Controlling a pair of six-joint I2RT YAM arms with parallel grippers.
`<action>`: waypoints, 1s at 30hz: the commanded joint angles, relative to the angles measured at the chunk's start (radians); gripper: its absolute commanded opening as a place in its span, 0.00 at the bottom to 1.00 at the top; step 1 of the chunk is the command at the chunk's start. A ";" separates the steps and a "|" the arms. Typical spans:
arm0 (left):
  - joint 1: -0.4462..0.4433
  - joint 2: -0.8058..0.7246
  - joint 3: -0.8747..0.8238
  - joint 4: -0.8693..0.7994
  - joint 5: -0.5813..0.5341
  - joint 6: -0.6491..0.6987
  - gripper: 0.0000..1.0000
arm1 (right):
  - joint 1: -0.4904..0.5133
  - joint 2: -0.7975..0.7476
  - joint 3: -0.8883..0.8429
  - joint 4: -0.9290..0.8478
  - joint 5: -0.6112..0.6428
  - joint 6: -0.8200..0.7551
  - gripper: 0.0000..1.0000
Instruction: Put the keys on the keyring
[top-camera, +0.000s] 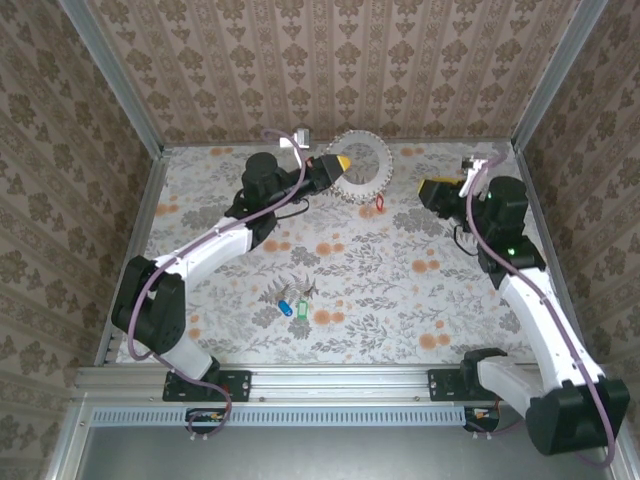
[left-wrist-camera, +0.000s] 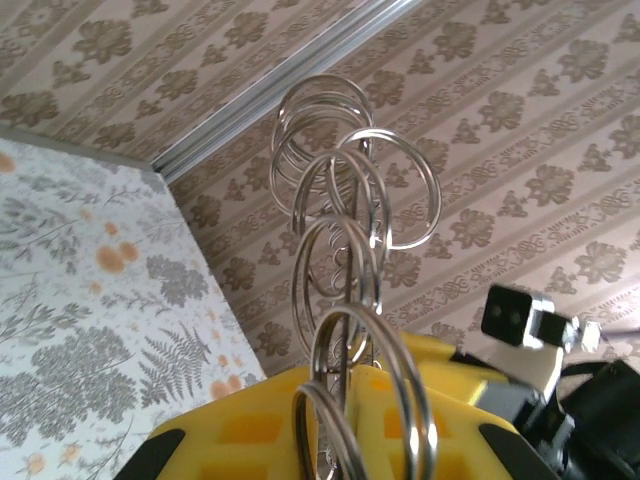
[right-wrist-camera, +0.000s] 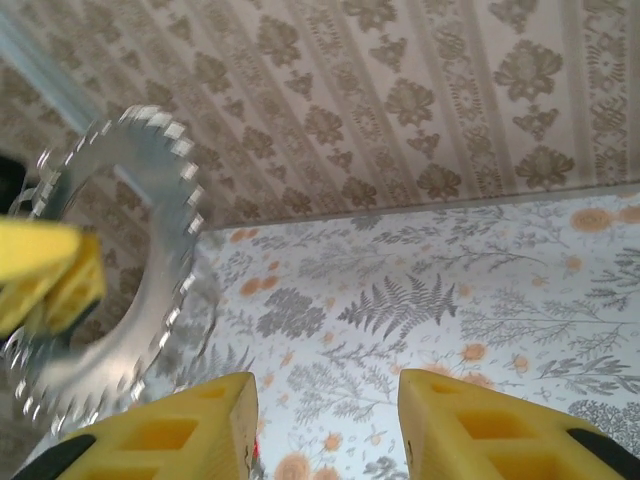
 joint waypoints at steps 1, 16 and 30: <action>-0.001 -0.060 -0.004 -0.014 0.040 0.061 0.00 | 0.048 -0.127 -0.116 0.045 0.002 -0.193 0.42; -0.028 -0.189 -0.098 -0.006 0.063 0.149 0.00 | 0.403 -0.293 -0.356 0.275 0.150 -0.732 0.23; -0.033 -0.180 -0.096 0.030 0.097 0.146 0.00 | 0.461 -0.170 -0.364 0.502 0.192 -0.756 0.18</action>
